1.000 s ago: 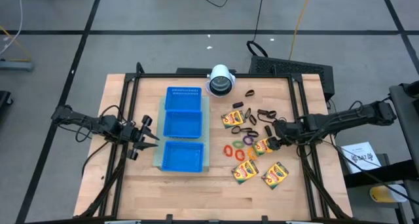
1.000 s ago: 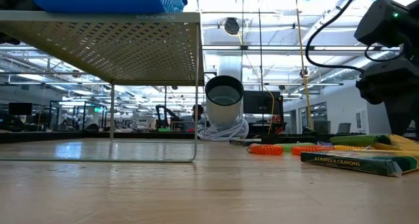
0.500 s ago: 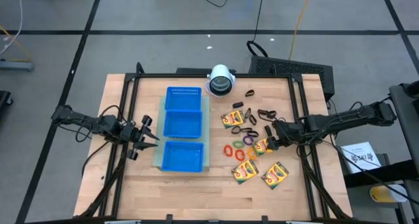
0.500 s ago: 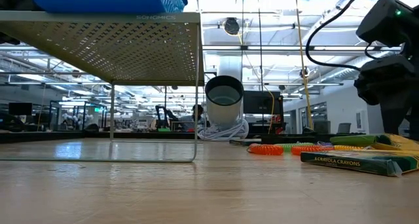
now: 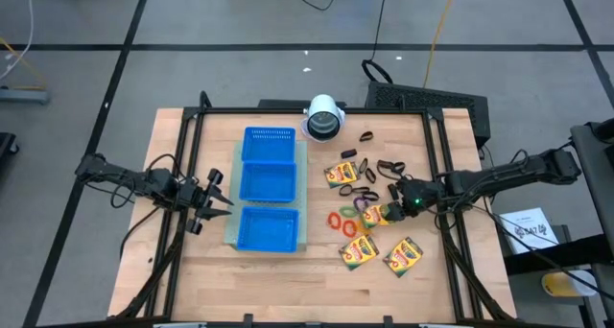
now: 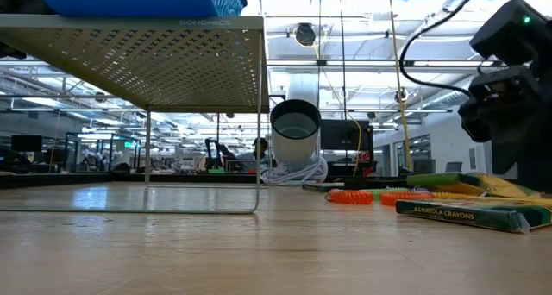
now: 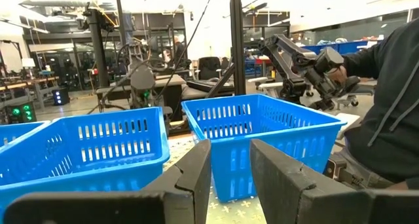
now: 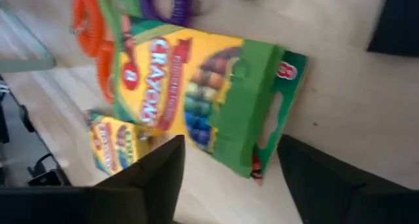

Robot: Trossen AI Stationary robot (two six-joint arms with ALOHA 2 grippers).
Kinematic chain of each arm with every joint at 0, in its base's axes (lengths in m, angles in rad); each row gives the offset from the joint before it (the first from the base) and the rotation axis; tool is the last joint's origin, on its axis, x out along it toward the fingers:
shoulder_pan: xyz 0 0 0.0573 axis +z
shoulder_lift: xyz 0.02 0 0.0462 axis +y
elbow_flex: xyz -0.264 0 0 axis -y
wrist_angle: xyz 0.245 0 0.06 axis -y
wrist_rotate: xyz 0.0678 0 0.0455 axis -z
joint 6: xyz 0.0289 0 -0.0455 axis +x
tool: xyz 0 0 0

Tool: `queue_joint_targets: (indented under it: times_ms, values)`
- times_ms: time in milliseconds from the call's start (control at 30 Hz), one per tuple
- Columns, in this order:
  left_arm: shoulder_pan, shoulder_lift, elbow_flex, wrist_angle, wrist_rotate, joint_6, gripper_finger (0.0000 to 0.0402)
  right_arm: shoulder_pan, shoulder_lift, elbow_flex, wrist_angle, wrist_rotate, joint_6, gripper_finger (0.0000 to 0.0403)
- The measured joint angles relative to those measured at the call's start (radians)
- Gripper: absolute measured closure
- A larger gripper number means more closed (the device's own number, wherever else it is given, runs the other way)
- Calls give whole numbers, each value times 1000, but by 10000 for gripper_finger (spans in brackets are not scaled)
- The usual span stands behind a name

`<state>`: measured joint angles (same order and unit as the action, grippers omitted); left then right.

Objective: Pick & Place Office Desk Supplies
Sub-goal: Put the crayon box into the top blue bin on the shelf

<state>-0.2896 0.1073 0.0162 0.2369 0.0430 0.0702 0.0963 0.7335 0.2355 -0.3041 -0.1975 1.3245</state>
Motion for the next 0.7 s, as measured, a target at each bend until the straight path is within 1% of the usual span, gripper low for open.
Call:
queue_joint_targets:
  times_ms: [167, 333, 533, 700]
  values:
    - [0, 0, 0, -1, 0, 0, 286, 0, -2, -57, 97, -14, 38, 228]
    - [0, 0, 0, 0, 0, 0, 286, 0, -2, -94, 179, -17, 47, 256]
    - [0, 0, 0, 0, 0, 0, 286, 0, 0, -95, 179, -14, 22, 287]
    - [0, 0, 0, 0, 0, 0, 286, 0, 0, -95, 176, -12, -7, 331]
